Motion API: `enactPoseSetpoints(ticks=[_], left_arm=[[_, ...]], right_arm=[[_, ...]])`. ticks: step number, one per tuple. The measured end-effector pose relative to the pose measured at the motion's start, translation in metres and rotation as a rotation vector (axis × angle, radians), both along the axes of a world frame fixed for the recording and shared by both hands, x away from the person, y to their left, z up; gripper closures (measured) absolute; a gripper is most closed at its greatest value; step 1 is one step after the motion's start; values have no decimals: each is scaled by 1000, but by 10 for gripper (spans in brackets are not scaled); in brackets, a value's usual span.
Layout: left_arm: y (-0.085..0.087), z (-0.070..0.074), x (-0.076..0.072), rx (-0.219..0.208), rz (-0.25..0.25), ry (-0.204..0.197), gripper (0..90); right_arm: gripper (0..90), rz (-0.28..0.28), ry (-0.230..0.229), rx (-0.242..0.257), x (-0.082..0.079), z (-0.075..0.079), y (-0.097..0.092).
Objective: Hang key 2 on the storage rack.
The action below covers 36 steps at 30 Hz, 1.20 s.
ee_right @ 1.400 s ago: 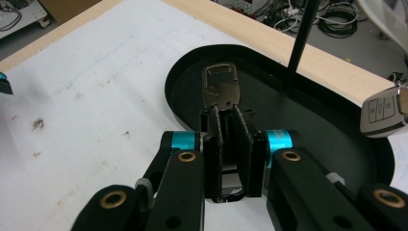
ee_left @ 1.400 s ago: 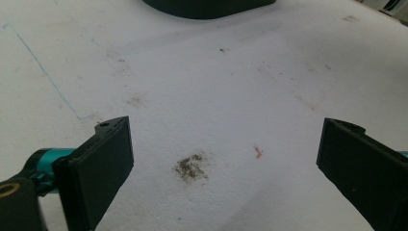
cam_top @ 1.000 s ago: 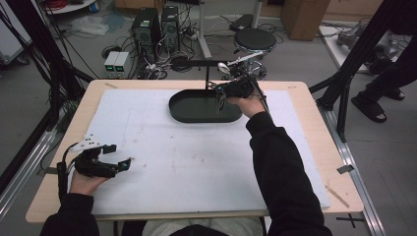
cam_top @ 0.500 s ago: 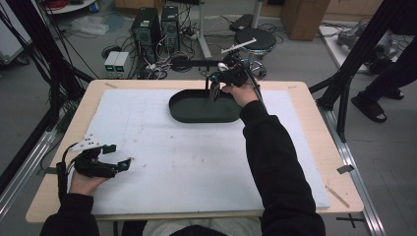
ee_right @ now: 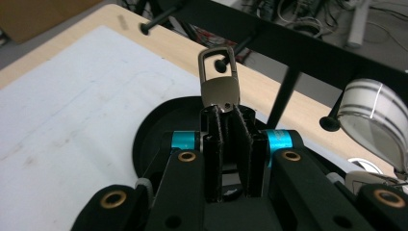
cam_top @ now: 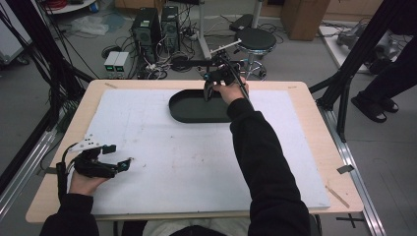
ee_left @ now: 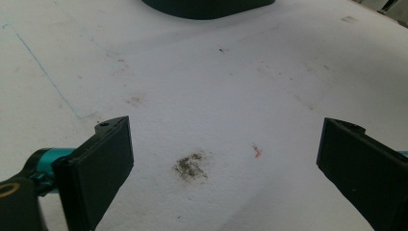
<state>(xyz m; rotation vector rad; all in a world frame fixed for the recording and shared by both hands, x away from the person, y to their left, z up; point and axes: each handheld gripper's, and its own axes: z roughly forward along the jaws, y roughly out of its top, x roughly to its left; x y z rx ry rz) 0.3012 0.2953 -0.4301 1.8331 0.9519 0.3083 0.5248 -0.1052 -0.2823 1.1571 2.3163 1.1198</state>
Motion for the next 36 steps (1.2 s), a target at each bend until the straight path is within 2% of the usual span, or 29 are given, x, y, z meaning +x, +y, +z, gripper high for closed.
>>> enactPoseSetpoints(ticks=[12,18,23,28,31,33,36], left_arm=[[0,0,0,4,-3,0,61],[1,0,-1,-1,0,1,61],[1,0,-1,-1,-1,1,61],[1,-1,0,-1,-3,2,61],[1,-1,0,-4,0,2,61],[1,-1,0,-1,-3,0,61],[0,-1,0,1,-6,-1,61]], right_arm=[[827,-55,-10,-13,8,-11,9],[817,-91,-31,-10,15,-22,17],[815,-100,-71,-24,17,-27,22],[807,-104,-83,-17,19,-30,23],[720,-64,-53,-6,17,-32,23],[645,-48,-38,-32,14,-32,25],[508,-13,-41,-74,9,-31,27]])
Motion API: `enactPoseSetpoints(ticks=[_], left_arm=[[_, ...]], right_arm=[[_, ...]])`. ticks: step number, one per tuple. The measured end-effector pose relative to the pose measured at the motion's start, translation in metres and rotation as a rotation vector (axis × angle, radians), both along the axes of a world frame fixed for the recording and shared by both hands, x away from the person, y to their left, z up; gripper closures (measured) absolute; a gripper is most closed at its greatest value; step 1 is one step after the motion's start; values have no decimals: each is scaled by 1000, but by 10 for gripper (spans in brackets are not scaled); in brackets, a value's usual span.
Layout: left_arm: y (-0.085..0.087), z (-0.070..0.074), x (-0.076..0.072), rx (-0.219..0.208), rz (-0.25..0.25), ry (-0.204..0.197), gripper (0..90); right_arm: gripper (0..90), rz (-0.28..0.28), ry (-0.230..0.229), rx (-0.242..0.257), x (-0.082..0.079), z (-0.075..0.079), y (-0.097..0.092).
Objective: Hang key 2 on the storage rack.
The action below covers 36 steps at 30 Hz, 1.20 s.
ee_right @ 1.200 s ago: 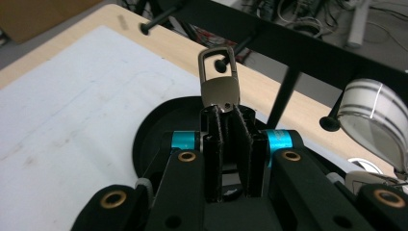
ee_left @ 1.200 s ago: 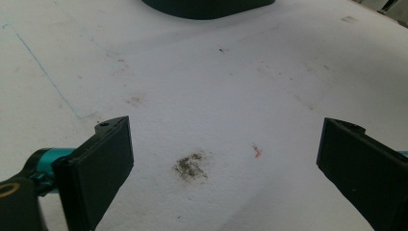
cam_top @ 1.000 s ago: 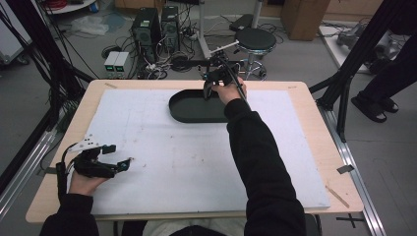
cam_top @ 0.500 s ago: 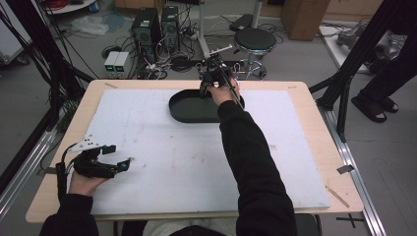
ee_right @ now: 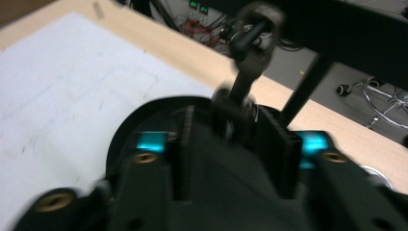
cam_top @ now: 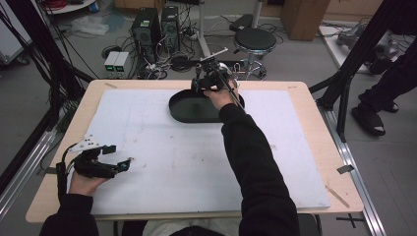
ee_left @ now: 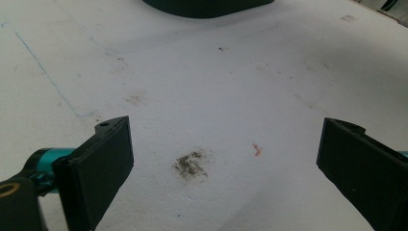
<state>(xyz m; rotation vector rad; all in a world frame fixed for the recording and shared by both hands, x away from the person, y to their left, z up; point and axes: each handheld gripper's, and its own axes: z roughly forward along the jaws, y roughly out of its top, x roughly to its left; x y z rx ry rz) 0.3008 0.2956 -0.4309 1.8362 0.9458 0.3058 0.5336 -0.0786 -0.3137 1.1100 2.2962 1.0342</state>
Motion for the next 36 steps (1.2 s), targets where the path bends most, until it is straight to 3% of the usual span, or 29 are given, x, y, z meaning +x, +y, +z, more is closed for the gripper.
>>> enactPoseSetpoints(ticks=[5,8,10,12,17,36], left_arm=[[0,0,0,0,2,2,61],[0,0,0,-1,2,1,61],[0,0,0,1,2,1,61],[0,0,0,1,2,3,61],[0,0,0,4,1,5,61],[-1,0,0,8,1,8,61]], right_arm=[[258,16,15,-19,-5,-4,0],[145,30,65,11,-7,-10,-4],[89,38,102,-5,-8,-14,-6],[8,47,96,-7,-12,-17,-8],[8,67,77,1,-24,-18,-18],[8,38,46,66,-64,-13,-68]])
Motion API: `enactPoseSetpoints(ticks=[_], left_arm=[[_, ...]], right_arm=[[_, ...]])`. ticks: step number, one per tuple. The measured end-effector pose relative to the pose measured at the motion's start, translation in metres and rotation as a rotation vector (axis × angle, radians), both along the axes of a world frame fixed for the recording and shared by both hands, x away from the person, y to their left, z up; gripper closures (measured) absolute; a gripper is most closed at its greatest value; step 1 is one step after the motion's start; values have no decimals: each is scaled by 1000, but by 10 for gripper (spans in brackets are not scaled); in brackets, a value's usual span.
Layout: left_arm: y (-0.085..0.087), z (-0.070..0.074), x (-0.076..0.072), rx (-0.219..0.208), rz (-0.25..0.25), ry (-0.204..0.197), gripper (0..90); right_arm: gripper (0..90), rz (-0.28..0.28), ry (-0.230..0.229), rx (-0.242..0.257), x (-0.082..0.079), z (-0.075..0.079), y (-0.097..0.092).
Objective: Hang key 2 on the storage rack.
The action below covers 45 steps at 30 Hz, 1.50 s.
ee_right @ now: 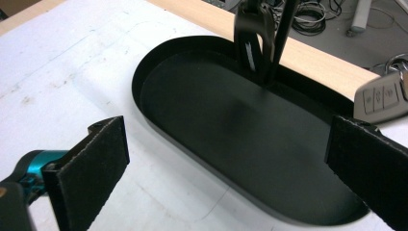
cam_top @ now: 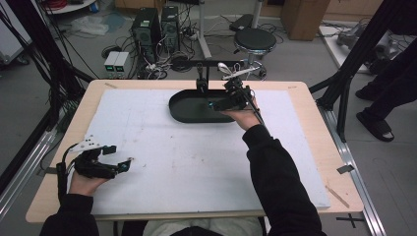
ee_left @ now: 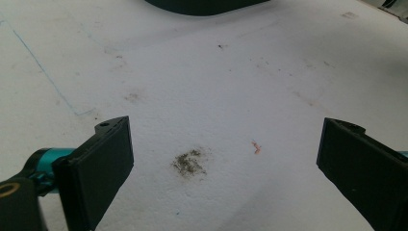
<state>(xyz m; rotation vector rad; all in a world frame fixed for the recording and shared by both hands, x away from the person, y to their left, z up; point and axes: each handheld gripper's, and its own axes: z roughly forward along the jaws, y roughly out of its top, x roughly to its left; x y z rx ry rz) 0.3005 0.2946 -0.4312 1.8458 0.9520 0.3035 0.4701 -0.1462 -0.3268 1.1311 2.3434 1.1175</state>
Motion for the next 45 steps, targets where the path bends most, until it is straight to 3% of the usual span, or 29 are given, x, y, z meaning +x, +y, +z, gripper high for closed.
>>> enactPoseSetpoints(ticks=[11,23,35,45], left_arm=[[-1,0,0,3,-2,1,61],[-2,0,-1,15,-2,7,61],[-3,0,-2,20,2,9,61],[-3,-1,-2,27,4,17,61]], right_arm=[[8,2,3,31,-26,-3,-26],[8,8,22,34,-52,-21,-57],[8,17,-20,46,-77,-33,-79],[8,15,-15,53,-97,-47,-107]])
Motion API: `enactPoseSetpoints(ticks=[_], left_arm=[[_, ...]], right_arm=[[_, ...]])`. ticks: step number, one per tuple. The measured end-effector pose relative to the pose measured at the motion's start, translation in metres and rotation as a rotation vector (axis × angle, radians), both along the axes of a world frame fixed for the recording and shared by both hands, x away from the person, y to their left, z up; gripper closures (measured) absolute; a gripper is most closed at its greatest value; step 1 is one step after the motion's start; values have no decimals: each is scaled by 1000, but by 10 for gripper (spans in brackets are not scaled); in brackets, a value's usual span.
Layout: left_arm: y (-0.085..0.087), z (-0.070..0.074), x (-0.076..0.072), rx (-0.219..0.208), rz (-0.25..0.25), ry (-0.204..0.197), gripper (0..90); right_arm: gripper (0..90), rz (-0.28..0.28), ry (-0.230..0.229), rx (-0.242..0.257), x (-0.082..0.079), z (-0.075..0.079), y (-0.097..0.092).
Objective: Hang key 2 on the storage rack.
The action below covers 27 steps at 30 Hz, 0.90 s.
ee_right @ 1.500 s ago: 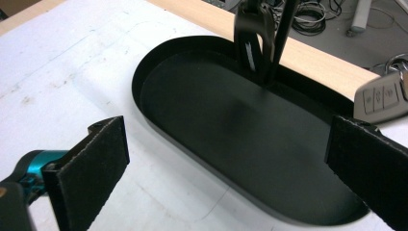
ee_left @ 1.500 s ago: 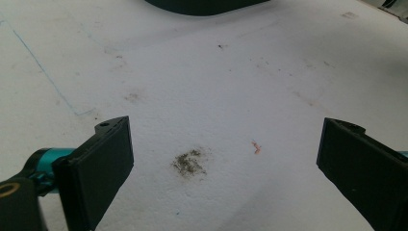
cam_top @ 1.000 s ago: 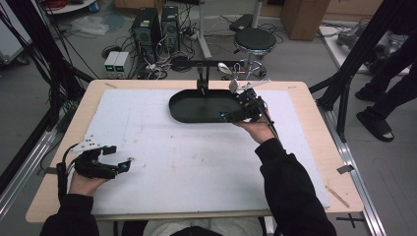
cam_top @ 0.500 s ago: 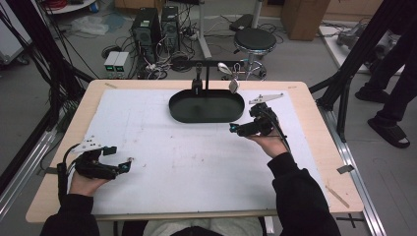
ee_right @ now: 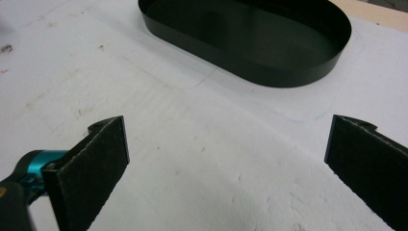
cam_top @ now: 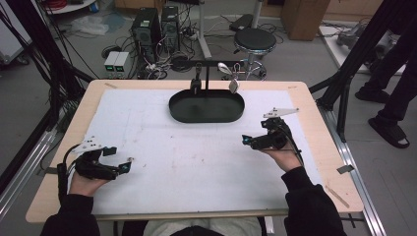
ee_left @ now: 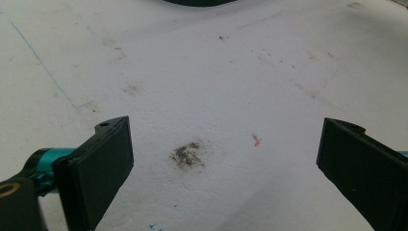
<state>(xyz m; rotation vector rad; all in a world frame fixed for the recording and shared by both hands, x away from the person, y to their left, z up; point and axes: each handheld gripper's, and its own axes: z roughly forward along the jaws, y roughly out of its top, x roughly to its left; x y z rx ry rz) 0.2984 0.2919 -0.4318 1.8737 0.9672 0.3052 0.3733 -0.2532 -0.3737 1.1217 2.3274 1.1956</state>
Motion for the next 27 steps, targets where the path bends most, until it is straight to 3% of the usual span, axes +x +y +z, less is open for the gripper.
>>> enactPoseSetpoints(ticks=[21,27], left_arm=[[-1,-1,2,7,-1,12,61],[0,-1,2,6,-2,9,61]], right_arm=[[8,-30,43,54,-32,-36,-43],[8,-39,43,41,-40,-45,-48]])
